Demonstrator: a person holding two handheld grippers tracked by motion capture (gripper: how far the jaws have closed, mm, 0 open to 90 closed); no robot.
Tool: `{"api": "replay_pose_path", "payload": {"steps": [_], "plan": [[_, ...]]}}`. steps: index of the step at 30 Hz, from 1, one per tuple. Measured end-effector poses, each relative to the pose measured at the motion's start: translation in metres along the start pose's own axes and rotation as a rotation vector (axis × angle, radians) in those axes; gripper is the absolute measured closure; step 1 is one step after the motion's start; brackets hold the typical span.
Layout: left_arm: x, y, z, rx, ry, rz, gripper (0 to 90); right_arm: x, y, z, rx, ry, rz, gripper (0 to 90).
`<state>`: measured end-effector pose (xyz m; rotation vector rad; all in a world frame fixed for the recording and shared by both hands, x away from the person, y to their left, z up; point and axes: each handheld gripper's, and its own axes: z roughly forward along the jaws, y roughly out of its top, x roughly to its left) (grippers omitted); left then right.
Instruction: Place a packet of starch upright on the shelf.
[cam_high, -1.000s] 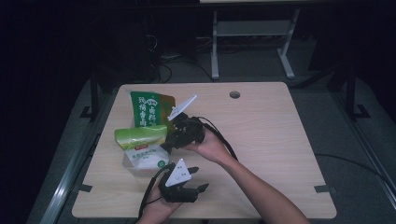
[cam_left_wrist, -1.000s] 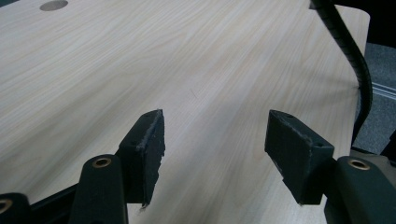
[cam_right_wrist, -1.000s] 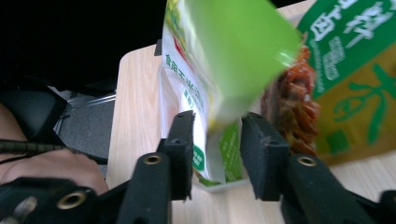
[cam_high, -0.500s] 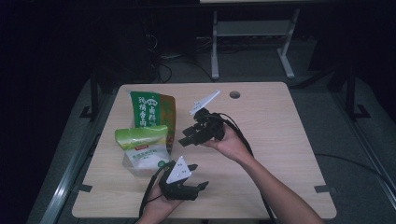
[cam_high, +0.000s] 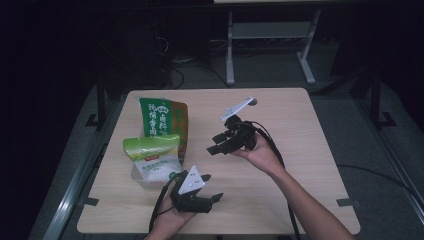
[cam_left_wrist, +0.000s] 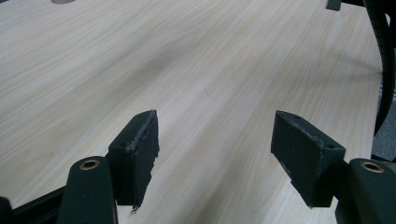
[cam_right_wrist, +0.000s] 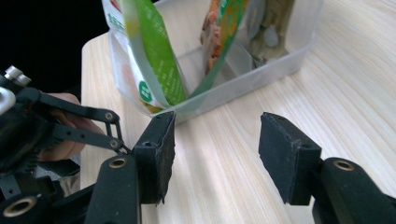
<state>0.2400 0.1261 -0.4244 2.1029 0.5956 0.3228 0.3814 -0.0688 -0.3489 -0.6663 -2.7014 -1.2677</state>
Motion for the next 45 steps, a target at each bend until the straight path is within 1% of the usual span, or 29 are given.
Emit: {"api": "replay_pose_path", "payload": {"steps": [2,3,4,5,8,9,12,16,23,26,29,31,33,39,43,44,45], "plan": [[0.001,0.000,0.000,-0.001,0.003,0.007,31.4,-0.002,-0.003,-0.003,-0.002,0.004,0.022,43.7],[0.001,0.000,0.000,-0.002,0.001,0.004,31.2,-0.003,-0.004,-0.004,0.002,-0.005,0.018,42.9],[0.001,0.000,0.000,-0.002,0.000,0.000,31.2,-0.003,-0.005,-0.005,0.002,-0.003,0.030,42.5],[0.001,0.000,0.000,-0.001,0.000,-0.003,31.1,-0.004,-0.006,-0.005,0.000,-0.004,0.028,42.3],[0.002,0.000,0.000,-0.001,0.001,-0.002,31.1,-0.007,-0.009,-0.007,0.004,-0.017,0.029,41.4],[0.002,0.000,0.000,0.000,0.001,-0.003,31.1,-0.006,-0.010,-0.008,0.006,-0.012,0.045,41.4],[0.002,0.001,0.000,0.001,0.000,-0.003,31.1,-0.008,-0.012,-0.010,0.012,-0.028,0.039,40.8],[0.002,0.001,0.000,0.002,-0.001,-0.003,31.1,-0.010,-0.016,-0.016,0.009,-0.036,0.044,40.1],[0.004,0.001,-0.001,-0.001,0.004,-0.010,31.1,-0.014,-0.025,-0.024,0.004,-0.058,0.065,38.5],[0.004,0.001,-0.001,0.000,0.004,-0.008,31.1,-0.016,-0.029,-0.028,-0.003,-0.063,0.072,37.8],[0.004,0.001,0.000,-0.003,0.004,-0.005,31.1,-0.017,-0.033,-0.032,0.000,-0.073,0.082,37.3],[0.004,0.001,-0.001,-0.005,-0.006,-0.015,30.8,-0.018,-0.036,-0.034,0.001,-0.073,0.087,37.1],[0.004,0.002,0.000,-0.007,-0.002,-0.009,30.8,-0.019,-0.040,-0.035,0.000,-0.080,0.092,36.6],[0.004,0.001,0.000,-0.003,-0.003,-0.020,30.8,-0.023,-0.051,-0.039,0.004,-0.090,0.114,36.6],[0.004,0.001,-0.002,-0.003,0.000,-0.009,30.7,-0.023,-0.059,-0.042,0.007,-0.096,0.134,36.1],[0.004,0.001,-0.002,-0.010,0.000,-0.019,30.7,-0.024,-0.062,-0.043,0.004,-0.099,0.130,36.1],[0.004,0.001,-0.002,-0.007,-0.001,-0.013,30.7,-0.024,-0.064,-0.044,0.006,-0.099,0.146,36.1]]}}
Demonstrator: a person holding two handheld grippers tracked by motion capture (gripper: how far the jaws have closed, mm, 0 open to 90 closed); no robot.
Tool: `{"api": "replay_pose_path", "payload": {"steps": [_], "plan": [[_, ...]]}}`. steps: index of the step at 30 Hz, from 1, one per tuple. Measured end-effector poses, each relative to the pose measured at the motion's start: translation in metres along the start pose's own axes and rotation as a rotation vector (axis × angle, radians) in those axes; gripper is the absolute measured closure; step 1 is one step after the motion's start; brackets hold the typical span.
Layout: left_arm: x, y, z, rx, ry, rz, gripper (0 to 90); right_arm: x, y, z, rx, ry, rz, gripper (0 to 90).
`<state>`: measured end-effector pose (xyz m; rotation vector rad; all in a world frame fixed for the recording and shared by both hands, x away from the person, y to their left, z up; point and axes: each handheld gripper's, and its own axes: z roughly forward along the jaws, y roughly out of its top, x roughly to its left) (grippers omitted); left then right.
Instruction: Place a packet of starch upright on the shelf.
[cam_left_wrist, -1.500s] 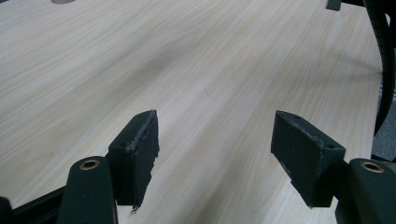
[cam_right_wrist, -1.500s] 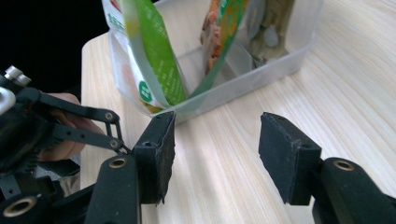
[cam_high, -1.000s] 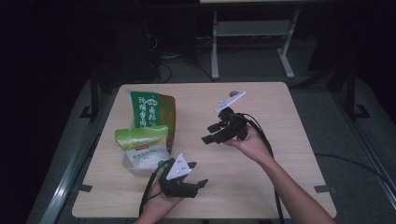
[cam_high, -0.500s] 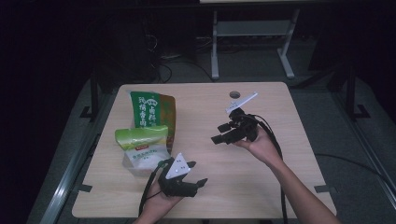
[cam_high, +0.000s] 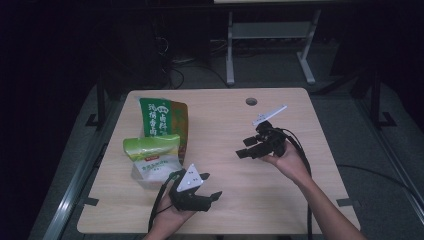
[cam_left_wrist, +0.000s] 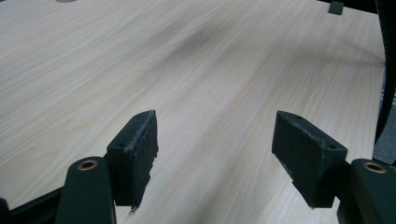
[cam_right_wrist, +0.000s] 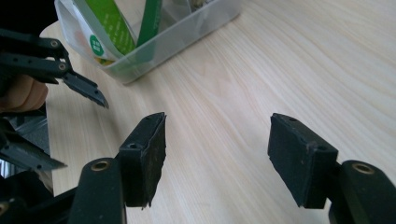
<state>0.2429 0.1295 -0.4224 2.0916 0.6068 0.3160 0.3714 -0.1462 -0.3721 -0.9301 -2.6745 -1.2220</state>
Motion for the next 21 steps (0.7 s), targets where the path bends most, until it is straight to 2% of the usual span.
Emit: {"api": "replay_pose_path", "payload": {"steps": [6,21], "plan": [[0.001,0.000,0.000,0.005,0.004,-0.001,30.4,-0.007,-0.013,-0.007,0.000,-0.010,0.033,34.0],[0.001,-0.001,0.001,0.005,0.000,-0.009,30.1,-0.017,-0.046,-0.024,-0.011,-0.034,0.077,34.2]]}}
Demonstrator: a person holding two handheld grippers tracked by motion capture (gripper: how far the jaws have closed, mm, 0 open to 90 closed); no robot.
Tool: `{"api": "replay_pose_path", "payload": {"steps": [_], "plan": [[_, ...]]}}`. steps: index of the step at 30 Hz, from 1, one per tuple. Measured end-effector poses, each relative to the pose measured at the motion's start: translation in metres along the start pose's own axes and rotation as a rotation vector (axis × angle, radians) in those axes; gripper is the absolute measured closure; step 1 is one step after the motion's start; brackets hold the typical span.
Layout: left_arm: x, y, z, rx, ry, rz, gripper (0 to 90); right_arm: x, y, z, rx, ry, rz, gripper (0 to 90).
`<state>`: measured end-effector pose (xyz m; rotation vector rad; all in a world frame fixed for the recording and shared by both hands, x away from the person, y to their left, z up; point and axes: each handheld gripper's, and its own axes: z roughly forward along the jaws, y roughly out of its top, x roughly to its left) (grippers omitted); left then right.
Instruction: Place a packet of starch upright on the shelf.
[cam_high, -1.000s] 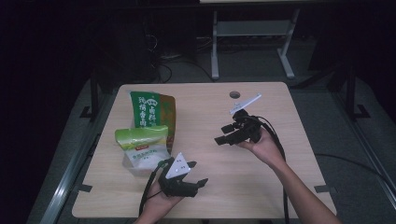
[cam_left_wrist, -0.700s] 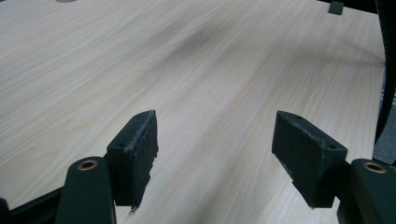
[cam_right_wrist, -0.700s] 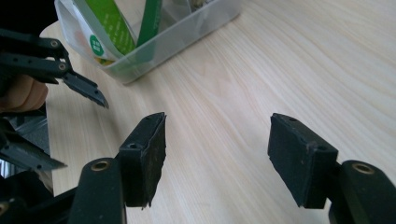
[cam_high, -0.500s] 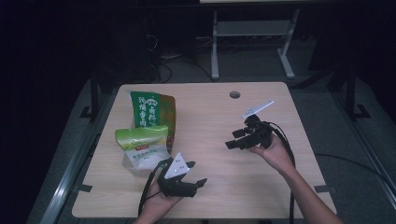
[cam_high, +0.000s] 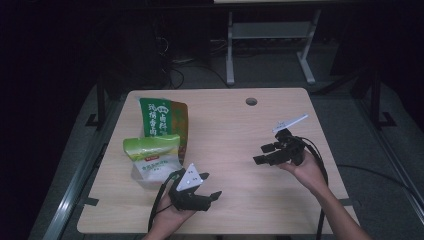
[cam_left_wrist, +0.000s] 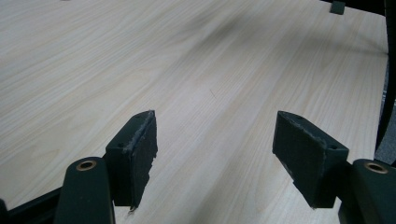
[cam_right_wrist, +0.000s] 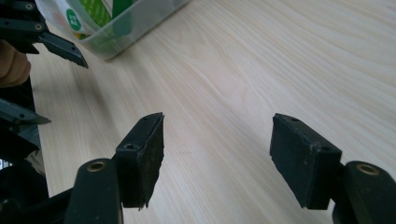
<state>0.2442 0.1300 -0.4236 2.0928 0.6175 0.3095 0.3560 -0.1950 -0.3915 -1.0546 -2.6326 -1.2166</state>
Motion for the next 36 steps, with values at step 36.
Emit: {"api": "replay_pose_path", "payload": {"steps": [36], "plan": [[0.001,-0.002,0.002,0.014,0.000,-0.006,30.0,-0.014,-0.080,-0.035,-0.050,-0.060,0.111,31.0]]}}
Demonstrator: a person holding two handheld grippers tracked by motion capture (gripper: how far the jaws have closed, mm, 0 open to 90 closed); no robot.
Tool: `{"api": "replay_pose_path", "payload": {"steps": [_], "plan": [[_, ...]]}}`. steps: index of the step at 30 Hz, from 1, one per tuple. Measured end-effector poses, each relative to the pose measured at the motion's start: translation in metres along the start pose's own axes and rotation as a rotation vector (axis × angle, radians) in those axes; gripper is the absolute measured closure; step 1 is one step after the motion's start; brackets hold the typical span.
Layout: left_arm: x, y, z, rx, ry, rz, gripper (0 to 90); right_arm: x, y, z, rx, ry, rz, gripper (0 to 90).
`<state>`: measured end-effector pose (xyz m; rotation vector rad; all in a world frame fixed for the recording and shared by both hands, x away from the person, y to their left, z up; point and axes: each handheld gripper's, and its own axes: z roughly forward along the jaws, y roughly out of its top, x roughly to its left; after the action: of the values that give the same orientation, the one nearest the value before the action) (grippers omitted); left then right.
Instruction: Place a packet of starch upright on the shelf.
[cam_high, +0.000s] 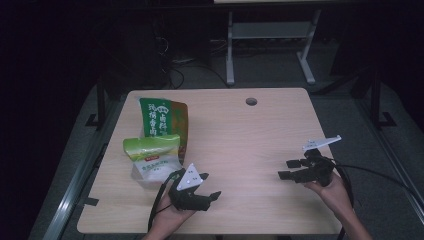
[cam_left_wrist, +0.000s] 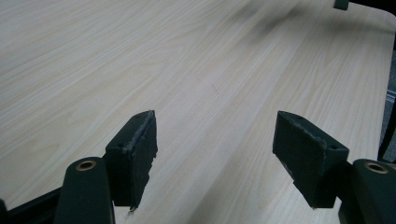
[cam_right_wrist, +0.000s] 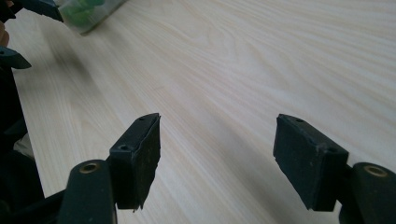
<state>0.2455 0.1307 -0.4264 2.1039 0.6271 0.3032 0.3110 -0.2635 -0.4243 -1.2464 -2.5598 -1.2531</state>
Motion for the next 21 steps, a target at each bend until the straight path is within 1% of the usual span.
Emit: {"api": "replay_pose_path", "payload": {"steps": [3,13,18,19,21], "plan": [[0.000,0.000,0.000,0.004,-0.002,0.003,30.1,-0.001,-0.011,-0.003,-0.004,-0.004,0.019,31.0],[0.000,0.000,0.001,0.008,-0.006,0.003,30.0,-0.002,-0.037,-0.014,-0.026,-0.031,0.035,29.5],[0.000,0.000,0.001,0.010,-0.010,0.002,30.1,0.002,-0.048,-0.018,-0.035,-0.045,0.044,28.4],[0.000,0.000,0.001,0.007,-0.011,0.000,30.1,0.003,-0.049,-0.020,-0.040,-0.045,0.037,28.4],[0.000,0.000,0.001,0.008,-0.013,0.004,30.1,0.005,-0.051,-0.021,-0.042,-0.042,0.040,28.2]]}}
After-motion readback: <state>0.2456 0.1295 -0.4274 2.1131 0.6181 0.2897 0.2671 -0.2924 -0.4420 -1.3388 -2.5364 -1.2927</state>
